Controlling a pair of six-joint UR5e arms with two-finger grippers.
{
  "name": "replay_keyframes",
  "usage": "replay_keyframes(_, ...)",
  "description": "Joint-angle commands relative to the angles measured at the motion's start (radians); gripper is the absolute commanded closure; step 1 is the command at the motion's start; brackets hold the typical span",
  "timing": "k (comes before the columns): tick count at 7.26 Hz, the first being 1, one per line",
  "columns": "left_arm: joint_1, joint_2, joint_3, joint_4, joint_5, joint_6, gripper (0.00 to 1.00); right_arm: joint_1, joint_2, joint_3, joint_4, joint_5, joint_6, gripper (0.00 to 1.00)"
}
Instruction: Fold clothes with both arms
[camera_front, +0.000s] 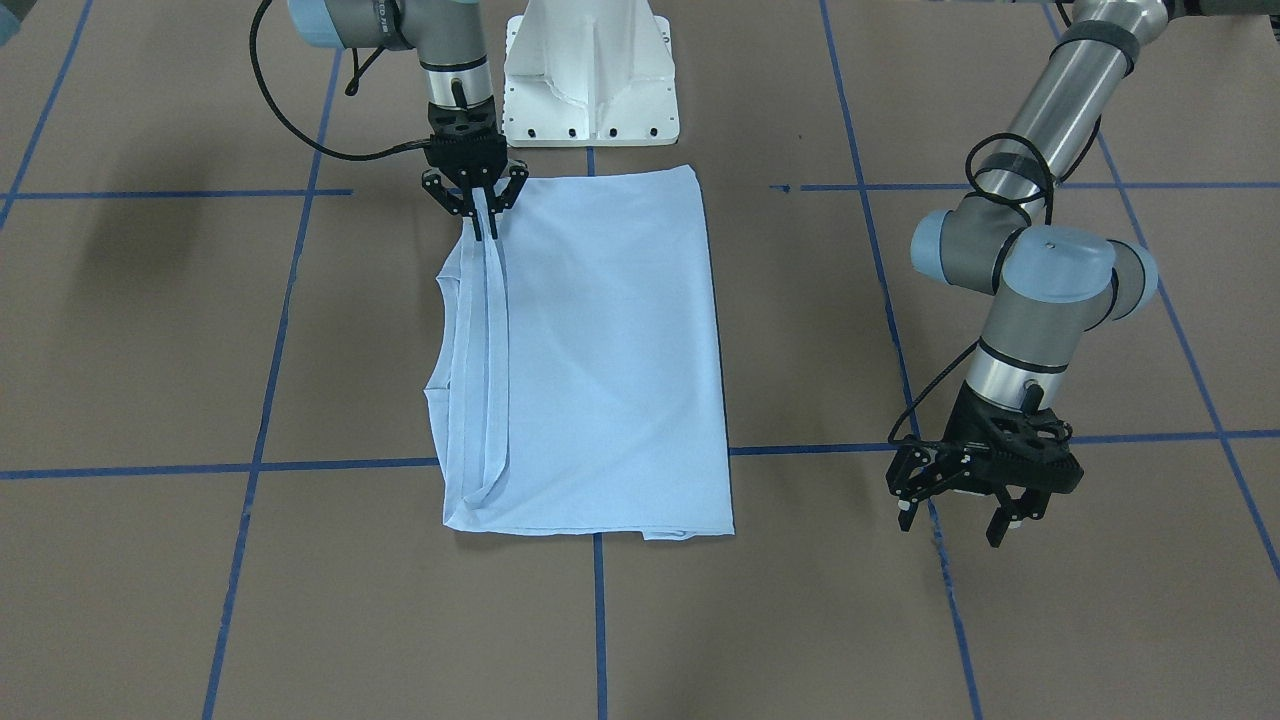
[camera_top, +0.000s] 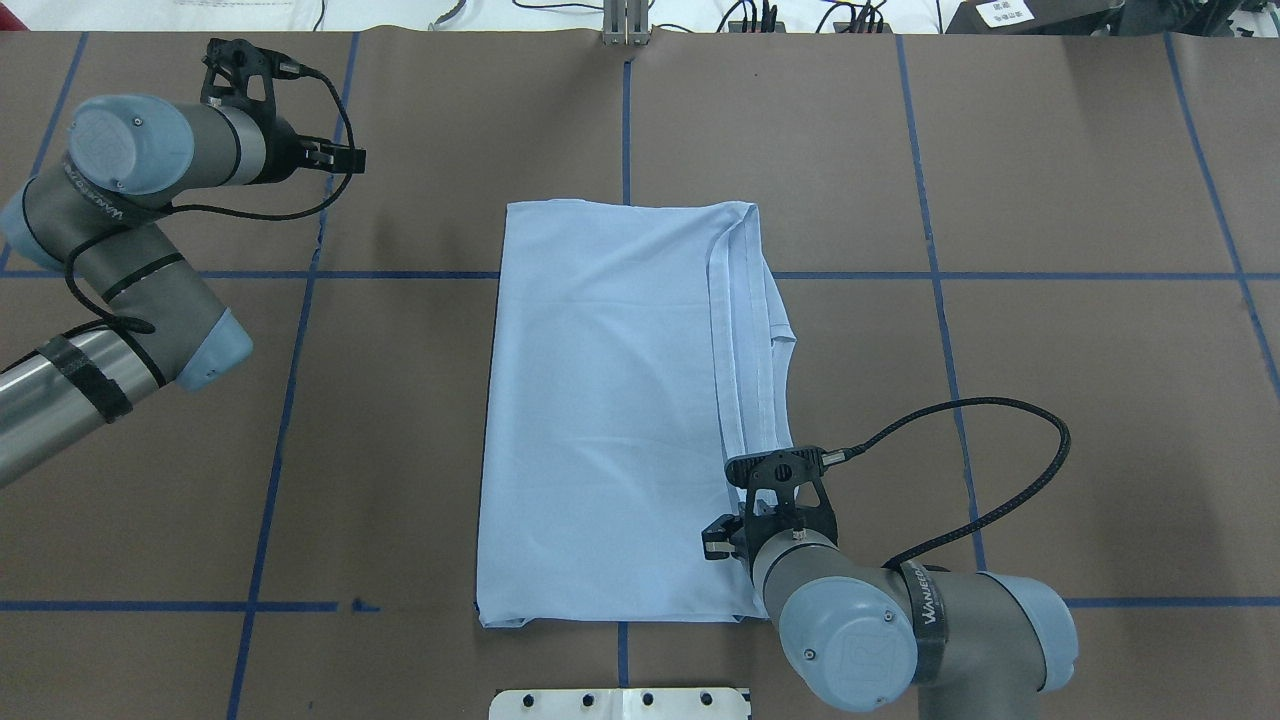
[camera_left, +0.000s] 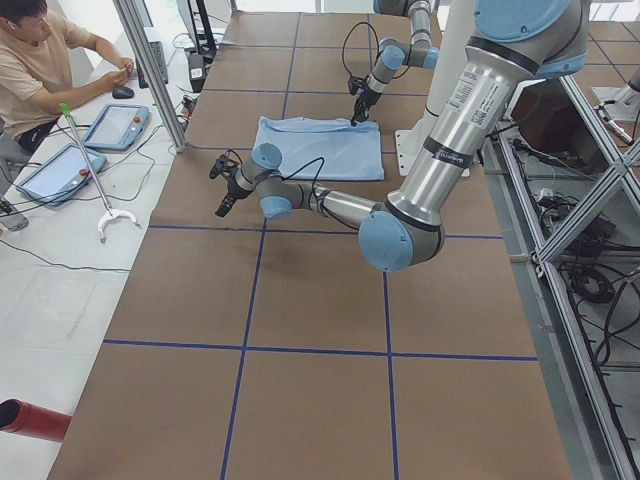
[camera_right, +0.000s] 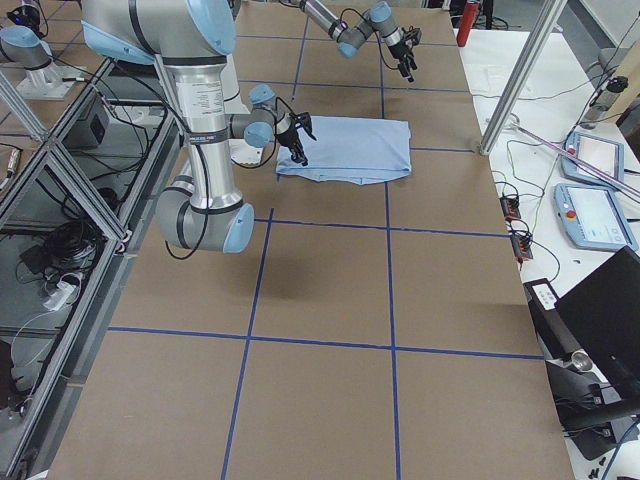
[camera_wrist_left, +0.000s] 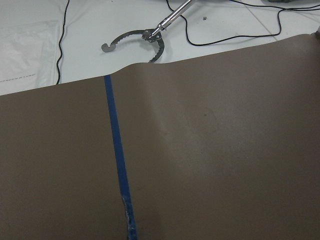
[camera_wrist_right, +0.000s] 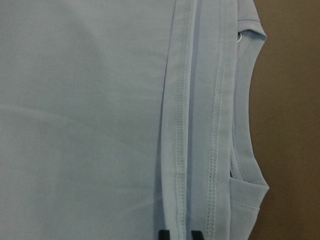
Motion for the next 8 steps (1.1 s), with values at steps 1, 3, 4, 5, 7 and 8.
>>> replay_keyframes(1,0.0,0.0,0.001,0.0,0.0,0.001,0.0,-0.001,0.007,0.0,0.001,0.0,0.011,1.0)
replay_keyframes(3,0.001,0.002,0.001,0.001,0.0,0.001,0.0,-0.001,0.007,0.0,0.001,0.0,0.017,1.0)
replay_keyframes(4,0.001,0.002,0.001,0.001,0.0,0.001,0.0,0.0,0.005,0.0,0.001,-0.001,0.028,1.0)
replay_keyframes(5,0.001,0.002,0.001,0.0,0.0,0.0,0.0,0.006,-0.002,0.004,0.001,0.0,0.031,1.0)
replay_keyframes(7,0.007,0.0,0.003,0.001,0.0,0.0,0.0,0.009,-0.039,0.012,0.002,-0.001,0.087,1.0)
replay_keyframes(8,0.009,0.002,0.003,0.0,0.0,0.0,0.0,0.008,-0.069,0.035,0.004,-0.004,0.121,1.0)
